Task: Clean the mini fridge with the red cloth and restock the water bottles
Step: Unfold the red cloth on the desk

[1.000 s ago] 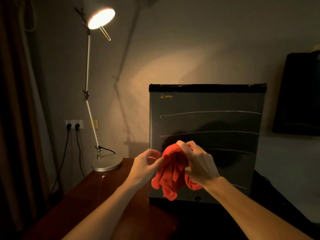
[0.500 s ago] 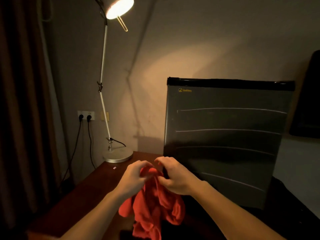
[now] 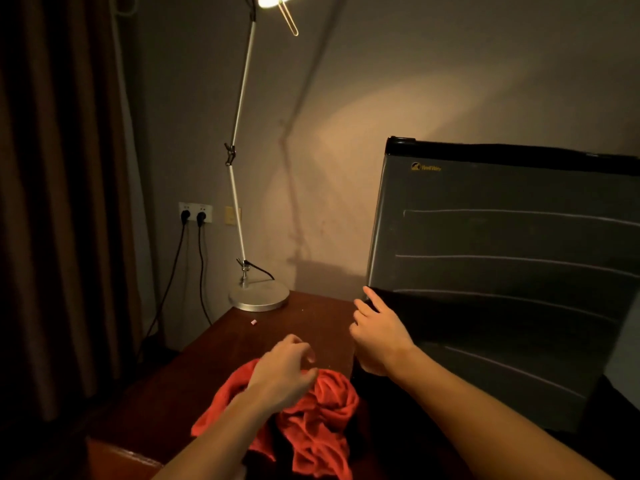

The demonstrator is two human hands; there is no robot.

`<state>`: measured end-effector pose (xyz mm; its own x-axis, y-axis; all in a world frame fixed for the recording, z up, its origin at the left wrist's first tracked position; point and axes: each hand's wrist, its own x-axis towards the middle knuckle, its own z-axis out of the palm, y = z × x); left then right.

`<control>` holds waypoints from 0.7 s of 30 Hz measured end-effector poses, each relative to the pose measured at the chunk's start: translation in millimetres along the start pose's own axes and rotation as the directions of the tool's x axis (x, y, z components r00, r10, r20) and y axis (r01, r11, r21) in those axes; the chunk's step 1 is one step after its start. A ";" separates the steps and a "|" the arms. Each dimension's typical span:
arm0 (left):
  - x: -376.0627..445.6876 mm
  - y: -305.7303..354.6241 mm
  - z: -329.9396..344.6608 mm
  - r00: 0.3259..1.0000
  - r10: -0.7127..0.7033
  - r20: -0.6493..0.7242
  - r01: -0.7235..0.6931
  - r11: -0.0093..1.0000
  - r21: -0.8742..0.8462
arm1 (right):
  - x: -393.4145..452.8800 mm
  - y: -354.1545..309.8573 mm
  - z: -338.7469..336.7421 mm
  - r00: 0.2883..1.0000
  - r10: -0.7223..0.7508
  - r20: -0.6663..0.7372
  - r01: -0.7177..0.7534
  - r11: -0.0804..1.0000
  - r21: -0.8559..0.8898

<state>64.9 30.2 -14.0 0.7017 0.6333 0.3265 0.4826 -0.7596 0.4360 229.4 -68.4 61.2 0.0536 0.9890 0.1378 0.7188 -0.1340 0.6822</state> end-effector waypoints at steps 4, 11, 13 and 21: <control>10.8 7.1 15.1 1.000 0.011 -0.003 -0.012 0.995 -0.102 | 9.5 -0.3 -0.9 0.990 -0.023 0.141 0.049 0.981 -0.186; 18.9 10.7 11.1 0.999 -0.034 -0.034 0.029 0.989 -0.146 | 19.7 -11.7 -1.8 0.984 0.014 0.179 0.021 0.981 -0.193; 15.7 12.3 6.1 0.999 -0.034 -0.040 0.029 0.991 -0.132 | 16.9 -14.9 -4.2 0.988 0.021 0.156 0.008 0.984 -0.180; -22.4 34.7 -13.4 0.999 -0.016 -0.051 0.011 0.995 -0.104 | -41.8 -46.8 -31.9 0.999 -0.021 0.027 0.024 0.989 -0.145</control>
<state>58.9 -8.4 5.1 0.6663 0.6521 0.3616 0.4332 -0.7332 0.5241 171.3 -105.4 46.4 0.0575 0.9929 0.1042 0.6118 -0.1175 0.7823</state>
